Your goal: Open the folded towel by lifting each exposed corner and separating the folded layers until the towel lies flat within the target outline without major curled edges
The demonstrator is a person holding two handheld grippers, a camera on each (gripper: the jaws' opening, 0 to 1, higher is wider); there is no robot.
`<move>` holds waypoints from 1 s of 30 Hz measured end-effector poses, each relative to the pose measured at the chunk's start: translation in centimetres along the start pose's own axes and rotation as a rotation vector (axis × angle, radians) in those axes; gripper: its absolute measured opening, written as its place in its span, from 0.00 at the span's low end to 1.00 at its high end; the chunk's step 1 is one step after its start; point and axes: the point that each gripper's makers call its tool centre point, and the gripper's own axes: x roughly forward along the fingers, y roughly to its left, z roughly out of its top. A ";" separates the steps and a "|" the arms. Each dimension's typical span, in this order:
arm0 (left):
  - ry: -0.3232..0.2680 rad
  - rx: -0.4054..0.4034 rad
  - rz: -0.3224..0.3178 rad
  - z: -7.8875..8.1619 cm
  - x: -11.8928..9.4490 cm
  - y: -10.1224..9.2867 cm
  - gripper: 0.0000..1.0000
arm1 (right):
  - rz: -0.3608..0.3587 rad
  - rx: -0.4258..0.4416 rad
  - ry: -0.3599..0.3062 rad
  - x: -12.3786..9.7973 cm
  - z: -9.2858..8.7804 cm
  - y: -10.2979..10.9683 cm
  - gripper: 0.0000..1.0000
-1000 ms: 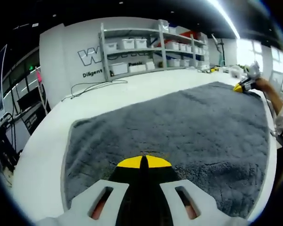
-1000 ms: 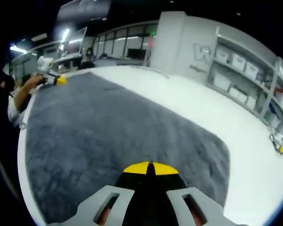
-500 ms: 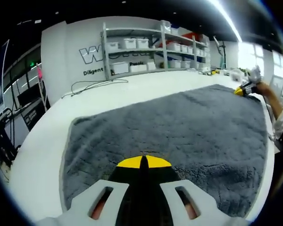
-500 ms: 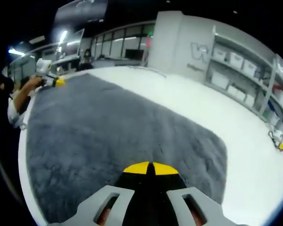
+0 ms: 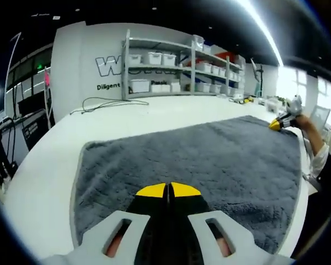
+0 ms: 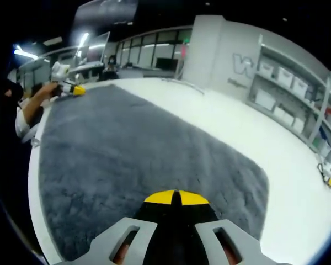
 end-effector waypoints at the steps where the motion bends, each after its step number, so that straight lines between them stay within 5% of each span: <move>1: -0.003 0.001 -0.002 0.1 0.0 0.2 0.07 | -0.002 0.001 -0.006 -0.1 0.1 0.0 0.00; 12: -0.035 0.011 -0.005 1.2 -1.5 0.1 0.18 | 0.025 0.003 -0.067 -2.0 1.2 2.0 0.13; 30: -0.097 0.035 -0.020 3.0 -3.5 -2.5 0.30 | -0.010 0.032 -0.156 -4.3 3.9 1.7 0.33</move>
